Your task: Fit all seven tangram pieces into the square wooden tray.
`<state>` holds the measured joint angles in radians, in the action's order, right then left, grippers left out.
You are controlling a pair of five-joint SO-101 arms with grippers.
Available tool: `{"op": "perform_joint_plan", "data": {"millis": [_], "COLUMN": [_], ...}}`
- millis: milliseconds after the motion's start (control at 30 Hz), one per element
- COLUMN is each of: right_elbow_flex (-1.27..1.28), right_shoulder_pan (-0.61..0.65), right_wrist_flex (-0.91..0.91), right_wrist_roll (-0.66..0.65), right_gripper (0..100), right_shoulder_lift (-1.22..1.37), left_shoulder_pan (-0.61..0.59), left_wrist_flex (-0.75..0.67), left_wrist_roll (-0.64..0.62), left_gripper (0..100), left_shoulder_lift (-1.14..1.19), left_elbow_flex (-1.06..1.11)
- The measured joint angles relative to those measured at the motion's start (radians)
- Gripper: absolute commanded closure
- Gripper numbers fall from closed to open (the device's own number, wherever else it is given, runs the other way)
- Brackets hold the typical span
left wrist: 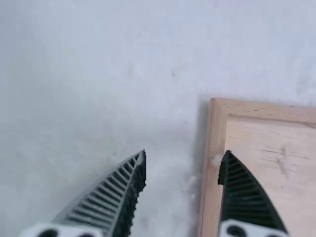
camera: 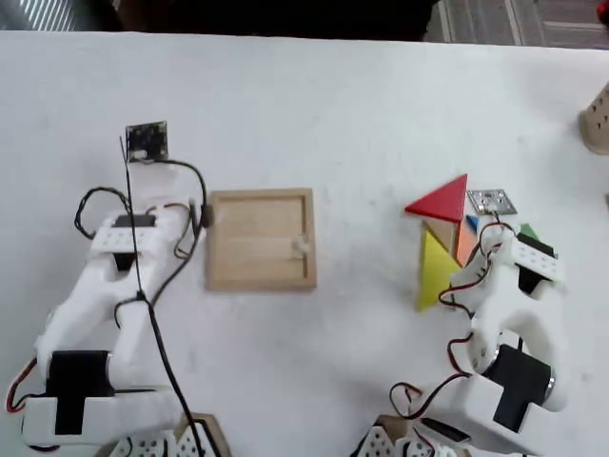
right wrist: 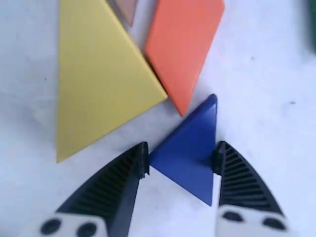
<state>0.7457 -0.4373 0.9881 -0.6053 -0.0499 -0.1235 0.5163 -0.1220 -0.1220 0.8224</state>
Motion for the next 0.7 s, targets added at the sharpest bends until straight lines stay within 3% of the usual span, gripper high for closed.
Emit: {"op": "perform_joint_plan", "data": {"millis": [200,433,700], "right_elbow_flex": [0.011,0.006,0.009], "right_shoulder_pan": [0.009,0.009,0.002], "right_wrist_flex": [0.003,0.015,0.014], "right_wrist_roll": [0.000,0.000,0.000], "right_gripper": [75.2,82.4,82.5], "right_shoulder_lift": [0.000,-0.002,0.000], "left_shoulder_pan": [0.000,0.000,0.000], "left_wrist_flex": [0.000,0.000,0.000], "left_wrist_roll": [0.000,0.000,0.000], "left_gripper": [75,75,75], "left_shoulder_lift": [0.000,0.000,0.000], "left_elbow_flex": [0.000,0.000,0.000]}}
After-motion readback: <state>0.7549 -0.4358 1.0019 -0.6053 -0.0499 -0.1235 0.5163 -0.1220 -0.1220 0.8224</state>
